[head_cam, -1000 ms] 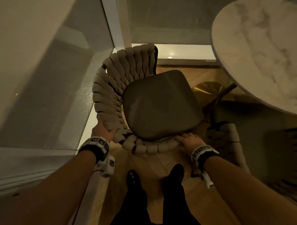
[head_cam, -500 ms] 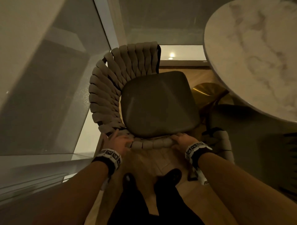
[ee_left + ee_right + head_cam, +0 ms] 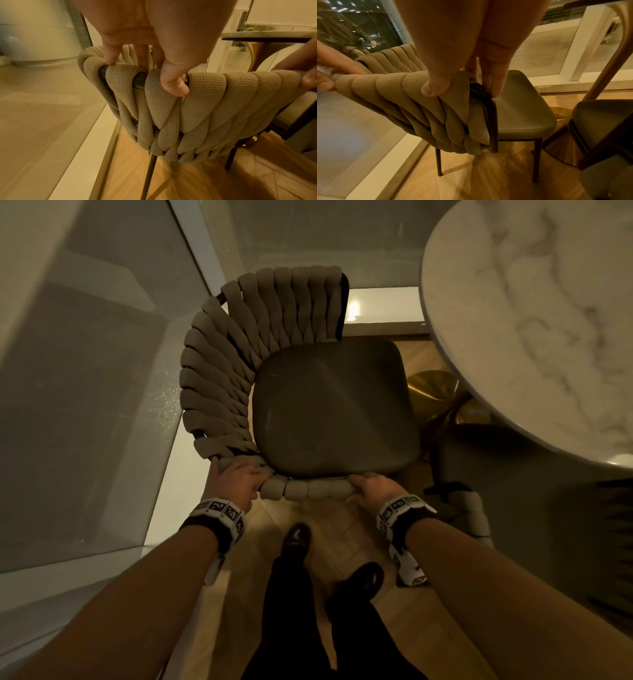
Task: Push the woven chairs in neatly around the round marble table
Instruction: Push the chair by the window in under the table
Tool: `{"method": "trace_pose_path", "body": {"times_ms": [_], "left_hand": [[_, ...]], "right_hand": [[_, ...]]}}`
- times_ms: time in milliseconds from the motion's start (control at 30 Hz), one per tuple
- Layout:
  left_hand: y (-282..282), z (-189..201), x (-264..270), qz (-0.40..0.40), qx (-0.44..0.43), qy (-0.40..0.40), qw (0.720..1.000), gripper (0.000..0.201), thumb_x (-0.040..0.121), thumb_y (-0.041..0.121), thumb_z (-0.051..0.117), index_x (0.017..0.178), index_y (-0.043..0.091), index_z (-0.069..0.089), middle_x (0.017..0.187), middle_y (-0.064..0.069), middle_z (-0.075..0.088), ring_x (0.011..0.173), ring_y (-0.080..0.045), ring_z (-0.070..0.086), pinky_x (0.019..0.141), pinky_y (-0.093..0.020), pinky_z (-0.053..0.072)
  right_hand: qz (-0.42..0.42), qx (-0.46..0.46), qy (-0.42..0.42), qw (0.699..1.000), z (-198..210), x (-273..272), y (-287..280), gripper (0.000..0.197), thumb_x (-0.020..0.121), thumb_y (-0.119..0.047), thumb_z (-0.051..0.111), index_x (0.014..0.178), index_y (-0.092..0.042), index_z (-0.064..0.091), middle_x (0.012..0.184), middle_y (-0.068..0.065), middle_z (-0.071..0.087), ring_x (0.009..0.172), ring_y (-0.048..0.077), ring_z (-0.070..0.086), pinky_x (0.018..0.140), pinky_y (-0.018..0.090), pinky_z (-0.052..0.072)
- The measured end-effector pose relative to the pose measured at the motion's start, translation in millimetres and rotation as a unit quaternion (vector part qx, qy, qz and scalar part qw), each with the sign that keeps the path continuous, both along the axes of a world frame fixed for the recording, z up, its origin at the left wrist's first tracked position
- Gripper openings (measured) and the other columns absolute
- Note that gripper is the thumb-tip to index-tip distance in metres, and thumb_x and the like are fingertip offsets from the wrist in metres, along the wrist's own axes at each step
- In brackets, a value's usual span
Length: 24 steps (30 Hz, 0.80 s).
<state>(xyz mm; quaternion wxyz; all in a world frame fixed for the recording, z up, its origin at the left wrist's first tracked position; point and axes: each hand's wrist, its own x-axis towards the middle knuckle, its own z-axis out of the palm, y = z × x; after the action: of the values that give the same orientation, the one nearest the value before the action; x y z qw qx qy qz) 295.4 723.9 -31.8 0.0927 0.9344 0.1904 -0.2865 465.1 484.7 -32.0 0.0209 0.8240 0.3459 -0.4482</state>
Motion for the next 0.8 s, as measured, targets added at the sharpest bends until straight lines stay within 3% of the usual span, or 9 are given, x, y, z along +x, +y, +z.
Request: {"method": "trace_pose_path", "body": {"times_ms": [67, 200, 367, 667, 733, 800], "left_hand": [[8, -2, 13, -0.008, -0.002, -0.019, 1.0, 0.078, 0.079, 0.003, 0.056, 0.14, 0.047, 0.035, 0.148, 0.011, 0.041, 0.141, -0.021, 0.027, 0.115, -0.064, 0.003], [18, -4, 34, -0.023, 0.008, -0.019, 1.0, 0.077, 0.082, 0.001, 0.051, 0.144, 0.041, 0.03, 0.151, 0.009, 0.035, 0.143, -0.021, 0.021, 0.115, -0.066, -0.006], [33, -7, 56, -0.039, 0.016, -0.035, 0.999, 0.072, 0.084, 0.002, 0.048, 0.144, 0.037, 0.03, 0.15, 0.008, 0.035, 0.145, -0.019, 0.018, 0.114, -0.068, -0.004], [48, -13, 79, 0.009, 0.001, -0.054, 0.998, 0.078, 0.081, 0.0, 0.048, 0.144, 0.042, 0.028, 0.154, 0.009, 0.029, 0.149, -0.026, -0.002, 0.116, -0.065, -0.005], [39, -12, 76, 0.028, -0.014, -0.056, 0.998, 0.071, 0.085, 0.012, 0.053, 0.144, 0.041, 0.027, 0.156, 0.009, 0.027, 0.149, -0.025, -0.003, 0.115, -0.066, -0.001], [31, -11, 74, 0.035, -0.03, -0.059, 0.997, 0.065, 0.087, 0.036, 0.057, 0.144, 0.043, 0.026, 0.157, 0.011, 0.025, 0.15, -0.026, -0.003, 0.115, -0.066, 0.001]], "right_hand": [[-0.021, -0.013, -0.004, 1.0, 0, 6, 8, 0.056, 0.096, -0.042, 0.048, 0.146, -0.027, 0.029, 0.149, 0.011, 0.033, 0.132, 0.033, 0.038, 0.109, 0.044, 0.036], [-0.063, -0.026, -0.004, 0.998, 0, 21, 19, 0.054, 0.099, -0.035, 0.042, 0.149, -0.03, 0.02, 0.156, 0.006, 0.021, 0.136, 0.032, 0.033, 0.111, 0.043, 0.035], [-0.087, -0.023, -0.01, 0.996, -1, 39, 36, 0.055, 0.099, -0.033, 0.044, 0.149, -0.028, 0.021, 0.155, 0.008, 0.022, 0.135, 0.031, 0.036, 0.111, 0.041, 0.035], [-0.092, -0.005, -0.025, 0.995, 3, 55, 51, 0.055, 0.098, -0.036, 0.047, 0.148, -0.026, 0.027, 0.153, 0.009, 0.028, 0.135, 0.031, 0.037, 0.112, 0.039, 0.033], [-0.095, -0.004, -0.023, 0.995, 2, 52, 49, 0.053, 0.099, -0.031, 0.045, 0.148, -0.027, 0.025, 0.154, 0.008, 0.027, 0.134, 0.031, 0.038, 0.111, 0.04, 0.035], [-0.096, -0.006, -0.021, 0.995, 3, 50, 48, 0.053, 0.1, -0.027, 0.044, 0.148, -0.028, 0.023, 0.154, 0.008, 0.026, 0.133, 0.032, 0.039, 0.109, 0.042, 0.038]]}}
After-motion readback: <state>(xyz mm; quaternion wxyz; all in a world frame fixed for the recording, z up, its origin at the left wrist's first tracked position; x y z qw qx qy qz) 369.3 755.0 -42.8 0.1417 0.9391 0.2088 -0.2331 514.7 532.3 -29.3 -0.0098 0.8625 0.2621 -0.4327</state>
